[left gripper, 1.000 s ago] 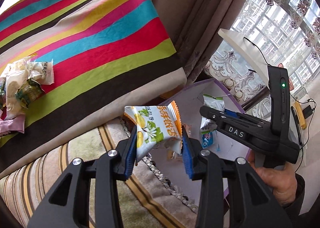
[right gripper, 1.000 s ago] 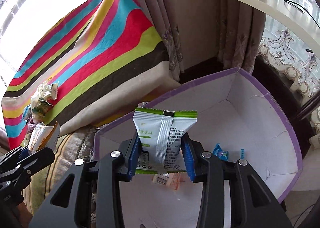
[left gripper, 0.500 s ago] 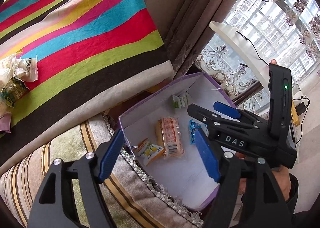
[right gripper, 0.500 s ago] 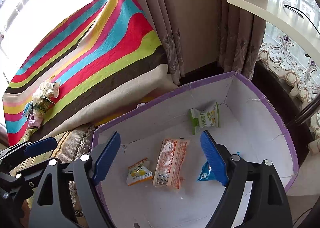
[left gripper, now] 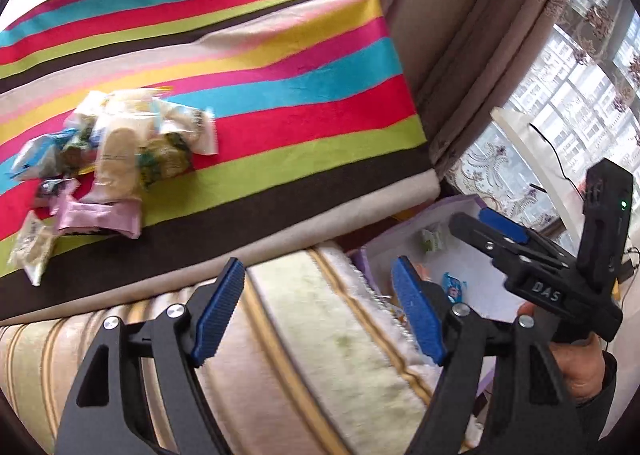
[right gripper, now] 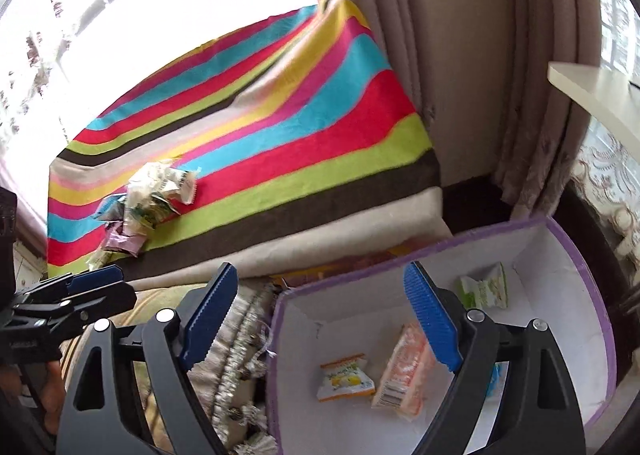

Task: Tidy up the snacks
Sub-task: 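Grasp the white wrapped pastry with the left tool while the right tool grasps the yellow-green packet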

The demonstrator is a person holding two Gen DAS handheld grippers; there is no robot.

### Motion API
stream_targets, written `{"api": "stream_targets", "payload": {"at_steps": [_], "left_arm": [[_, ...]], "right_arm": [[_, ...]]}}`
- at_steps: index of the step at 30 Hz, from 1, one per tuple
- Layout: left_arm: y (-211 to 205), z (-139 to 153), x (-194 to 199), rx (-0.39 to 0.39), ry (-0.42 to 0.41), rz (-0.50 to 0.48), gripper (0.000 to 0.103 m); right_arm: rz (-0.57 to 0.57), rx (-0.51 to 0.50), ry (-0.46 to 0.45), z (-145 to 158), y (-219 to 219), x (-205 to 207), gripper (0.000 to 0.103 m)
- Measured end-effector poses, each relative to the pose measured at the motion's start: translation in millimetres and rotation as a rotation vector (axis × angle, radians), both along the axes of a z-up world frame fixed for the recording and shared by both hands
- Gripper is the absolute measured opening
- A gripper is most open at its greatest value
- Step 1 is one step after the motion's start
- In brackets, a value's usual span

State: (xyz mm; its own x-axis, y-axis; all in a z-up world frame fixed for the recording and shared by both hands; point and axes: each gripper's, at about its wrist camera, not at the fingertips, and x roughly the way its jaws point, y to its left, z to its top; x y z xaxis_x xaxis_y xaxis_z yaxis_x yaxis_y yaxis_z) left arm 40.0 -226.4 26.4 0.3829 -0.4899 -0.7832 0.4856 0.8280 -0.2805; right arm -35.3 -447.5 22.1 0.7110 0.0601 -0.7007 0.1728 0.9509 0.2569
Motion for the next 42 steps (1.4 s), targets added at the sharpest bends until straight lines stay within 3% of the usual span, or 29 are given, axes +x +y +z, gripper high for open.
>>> {"api": "stream_targets", "payload": {"at_steps": [6, 11, 15, 18, 23, 28, 33, 38, 41, 42], "left_arm": [[99, 4, 26, -0.010, -0.001, 0.279, 0.076], [157, 1, 40, 0.014, 0.011, 0.407, 0.076], [187, -7, 56, -0.003, 0.059, 0.465, 0.076], [198, -17, 68, 0.002, 0.105, 0.500, 0.076], [205, -36, 93, -0.002, 0.190, 0.549, 0.076], [201, -48, 113, 0.048, 0.218, 0.572, 0.076], [188, -50, 123, 0.116, 0.189, 0.558, 0.076], [173, -50, 129, 0.215, 0.145, 0.543, 0.051], [169, -50, 129, 0.230, 0.133, 0.529, 0.035], [168, -50, 129, 0.228, 0.133, 0.526, 0.034]], "right_arm": [[0.218, 0.001, -0.201, 24, 50, 23, 0.088], [0.383, 0.060, -0.159, 29, 87, 54, 0.088], [0.441, 0.014, -0.078, 21, 116, 76, 0.088], [0.452, -0.002, 0.004, 9, 131, 91, 0.088], [0.472, -0.027, 0.041, 2, 140, 116, 0.088], [0.507, -0.042, 0.083, -10, 160, 147, 0.088], [0.551, -0.054, 0.101, -21, 172, 175, 0.088], [0.608, -0.092, 0.122, -31, 182, 196, 0.087], [0.630, -0.097, 0.135, -36, 183, 203, 0.073], [0.640, -0.086, 0.138, -38, 182, 204, 0.060]]}}
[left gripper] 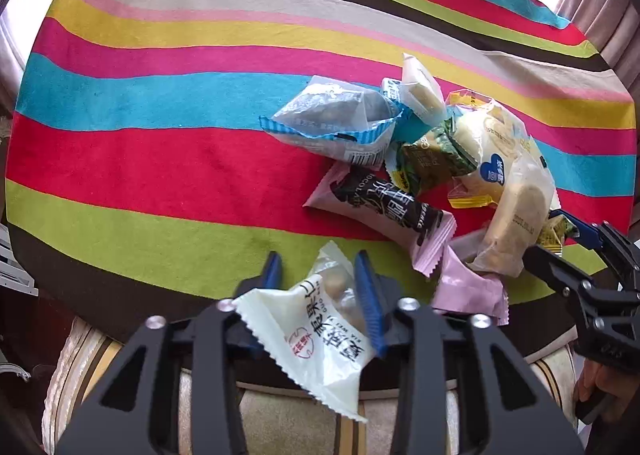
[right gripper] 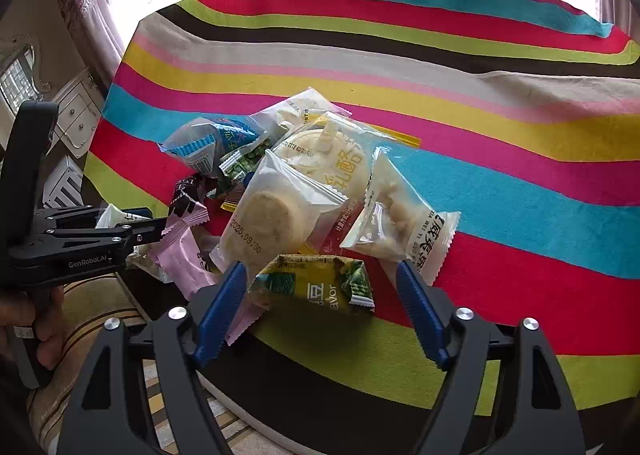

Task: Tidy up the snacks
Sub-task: 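Grasp the white wrapped pastry with the left tool while the right tool grasps the yellow-green packet, then carry the yellow-green packet over the box with the right tool while the left tool holds the white pastry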

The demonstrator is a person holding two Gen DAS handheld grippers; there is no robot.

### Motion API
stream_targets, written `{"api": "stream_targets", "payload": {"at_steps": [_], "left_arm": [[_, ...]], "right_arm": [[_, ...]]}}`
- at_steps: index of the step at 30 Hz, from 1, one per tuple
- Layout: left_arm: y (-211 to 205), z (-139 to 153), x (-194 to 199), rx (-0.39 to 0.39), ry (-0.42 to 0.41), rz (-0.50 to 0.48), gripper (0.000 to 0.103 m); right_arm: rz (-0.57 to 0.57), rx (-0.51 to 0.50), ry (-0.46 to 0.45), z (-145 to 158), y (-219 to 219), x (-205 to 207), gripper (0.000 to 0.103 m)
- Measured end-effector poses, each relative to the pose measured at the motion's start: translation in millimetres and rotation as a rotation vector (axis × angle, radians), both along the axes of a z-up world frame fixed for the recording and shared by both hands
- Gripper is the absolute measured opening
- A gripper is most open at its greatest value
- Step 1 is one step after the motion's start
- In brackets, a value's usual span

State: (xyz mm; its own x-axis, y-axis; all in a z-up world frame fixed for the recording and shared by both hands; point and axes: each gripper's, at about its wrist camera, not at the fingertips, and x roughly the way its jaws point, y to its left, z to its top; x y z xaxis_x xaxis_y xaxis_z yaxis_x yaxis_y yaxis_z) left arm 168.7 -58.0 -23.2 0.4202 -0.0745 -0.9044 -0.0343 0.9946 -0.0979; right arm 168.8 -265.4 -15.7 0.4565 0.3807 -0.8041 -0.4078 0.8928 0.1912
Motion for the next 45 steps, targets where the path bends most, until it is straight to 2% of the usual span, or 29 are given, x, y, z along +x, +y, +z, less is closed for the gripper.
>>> {"api": "stream_targets", "payload": {"at_steps": [1, 9, 16, 23, 29, 36, 45], "left_arm": [[0, 0, -1, -0.007, 0.000, -0.001, 0.033], [-1, 5, -10, -0.060, -0.015, -0.005, 0.024], [2, 12, -30, -0.082, -0.033, -0.004, 0.022], [2, 17, -39, -0.091, -0.049, -0.011, 0.022], [0, 21, -46, -0.105, -0.055, -0.028, 0.022], [-9, 26, -58, -0.099, -0.067, -0.052, 0.022], [-27, 41, -78, -0.093, -0.094, -0.095, 0.022]], "right_arm": [[0.009, 0.015, 0.008, -1, -1, 0, 0.055], [0.028, 0.058, 0.008, -1, -10, -11, 0.047], [0.033, 0.082, -0.011, 2, -22, -22, 0.045], [0.025, 0.103, -0.064, 20, -40, -42, 0.044], [0.016, 0.091, -0.113, 44, -71, -87, 0.044], [-0.068, 0.048, -0.134, 70, -137, -162, 0.044], [-0.070, -0.035, -0.100, 70, -194, -239, 0.044]]}}
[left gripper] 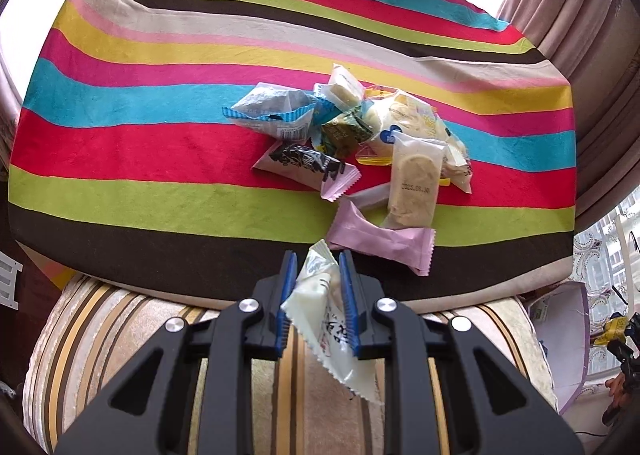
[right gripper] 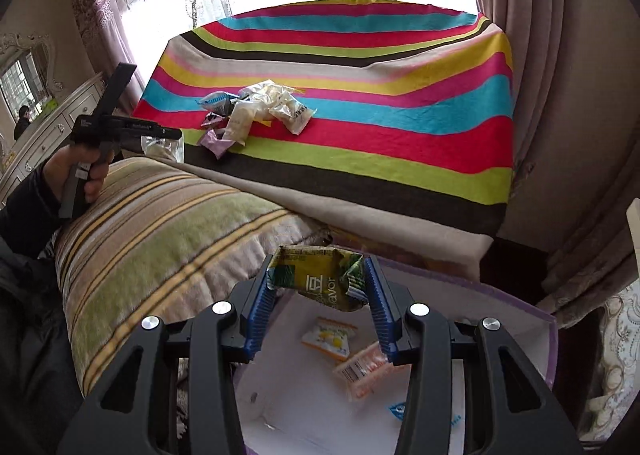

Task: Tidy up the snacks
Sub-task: 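Carry the yellow-green packet over the box with the right tool while the left tool holds the white pastry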

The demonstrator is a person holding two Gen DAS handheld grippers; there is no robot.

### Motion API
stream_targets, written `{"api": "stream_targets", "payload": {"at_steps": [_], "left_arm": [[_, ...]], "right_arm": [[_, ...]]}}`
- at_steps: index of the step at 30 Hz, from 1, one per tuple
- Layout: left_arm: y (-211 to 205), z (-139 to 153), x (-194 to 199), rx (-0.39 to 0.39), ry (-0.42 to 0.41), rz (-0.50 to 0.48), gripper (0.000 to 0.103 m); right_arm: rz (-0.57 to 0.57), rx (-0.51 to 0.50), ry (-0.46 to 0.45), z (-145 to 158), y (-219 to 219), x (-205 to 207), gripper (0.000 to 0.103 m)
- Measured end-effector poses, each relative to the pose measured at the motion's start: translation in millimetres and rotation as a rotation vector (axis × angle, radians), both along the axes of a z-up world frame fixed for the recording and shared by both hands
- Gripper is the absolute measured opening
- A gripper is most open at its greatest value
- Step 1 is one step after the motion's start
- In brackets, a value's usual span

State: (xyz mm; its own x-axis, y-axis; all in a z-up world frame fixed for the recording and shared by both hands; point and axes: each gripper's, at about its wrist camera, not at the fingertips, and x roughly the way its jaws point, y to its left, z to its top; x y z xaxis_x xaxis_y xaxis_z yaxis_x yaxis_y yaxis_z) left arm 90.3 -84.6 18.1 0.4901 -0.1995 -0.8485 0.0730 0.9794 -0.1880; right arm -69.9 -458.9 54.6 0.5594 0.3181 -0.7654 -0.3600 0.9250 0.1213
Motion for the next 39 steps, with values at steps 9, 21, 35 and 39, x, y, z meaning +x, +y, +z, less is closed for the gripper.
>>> {"api": "stream_targets", "payload": {"at_steps": [9, 21, 35, 39], "left_arm": [[-45, 19, -24, -0.030, -0.033, -0.113, 0.022], [-97, 43, -44, -0.030, -0.078, -0.232, 0.022], [-110, 54, -49, 0.007, -0.102, -0.245, 0.022], [-108, 55, -50, 0.014, -0.102, -0.230, 0.022]], "right_arm": [[-0.026, 0.013, -0.053, 14, -38, -52, 0.044], [-0.096, -0.054, -0.120, 57, -107, -142, 0.044], [-0.305, -0.066, -0.144, 59, -202, -205, 0.044], [-0.332, -0.068, -0.135, 53, -221, -204, 0.044]]}}
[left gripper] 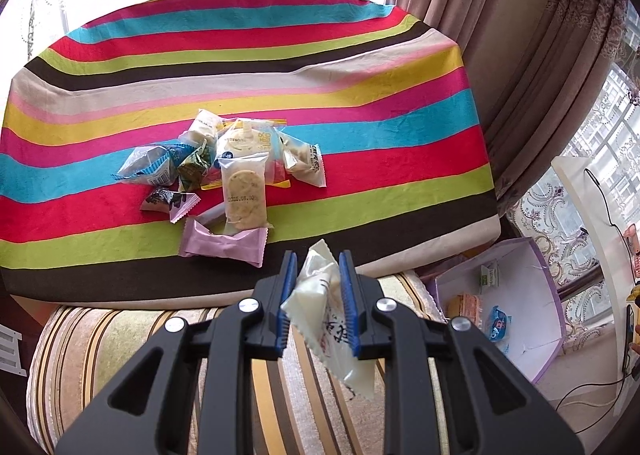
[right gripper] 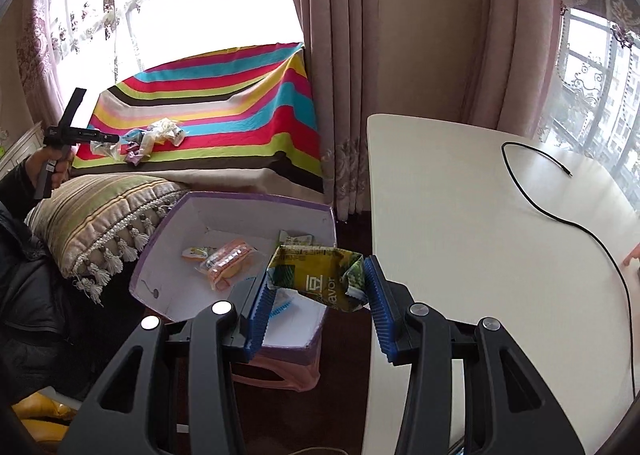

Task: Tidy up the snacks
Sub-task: 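Carry the yellow-green packet over the box with the right tool while the left tool holds the white pastry, then open both tools over the white box to drop the packet and pastry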

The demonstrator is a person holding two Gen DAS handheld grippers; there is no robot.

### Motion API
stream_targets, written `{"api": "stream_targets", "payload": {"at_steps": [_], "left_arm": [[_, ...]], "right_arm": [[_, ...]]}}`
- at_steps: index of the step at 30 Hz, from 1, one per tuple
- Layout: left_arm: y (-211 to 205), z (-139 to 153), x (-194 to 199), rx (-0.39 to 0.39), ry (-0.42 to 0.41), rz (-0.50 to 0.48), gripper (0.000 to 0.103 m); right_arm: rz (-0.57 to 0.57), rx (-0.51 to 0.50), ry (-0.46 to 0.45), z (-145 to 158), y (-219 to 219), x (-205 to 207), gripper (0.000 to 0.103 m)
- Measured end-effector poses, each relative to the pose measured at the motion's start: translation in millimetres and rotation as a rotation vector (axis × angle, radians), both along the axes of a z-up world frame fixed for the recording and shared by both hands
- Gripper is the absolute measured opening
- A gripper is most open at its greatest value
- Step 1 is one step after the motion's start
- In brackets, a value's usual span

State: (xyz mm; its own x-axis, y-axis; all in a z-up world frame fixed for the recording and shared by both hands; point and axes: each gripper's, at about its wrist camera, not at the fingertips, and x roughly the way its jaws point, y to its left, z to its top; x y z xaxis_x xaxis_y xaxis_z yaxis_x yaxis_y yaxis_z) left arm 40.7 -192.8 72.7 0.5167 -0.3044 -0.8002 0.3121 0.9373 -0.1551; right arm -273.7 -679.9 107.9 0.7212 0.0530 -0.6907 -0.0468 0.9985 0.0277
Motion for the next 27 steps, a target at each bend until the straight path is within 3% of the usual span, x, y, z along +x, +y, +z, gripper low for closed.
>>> {"api": "stream_targets", "payload": {"at_steps": [7, 14, 27], "left_arm": [[4, 0, 0, 0.003, 0.001, 0.017, 0.022], [10, -7, 5, -0.012, 0.018, 0.024, 0.022], [7, -7, 3, -0.034, 0.015, 0.022, 0.022]], "right_arm": [[-0.005, -0.028, -0.028, 12, -35, 35, 0.044], [-0.036, -0.050, -0.082, 38, -26, 26, 0.044], [-0.016, -0.016, 0.084, -20, 25, -34, 0.044]]}}
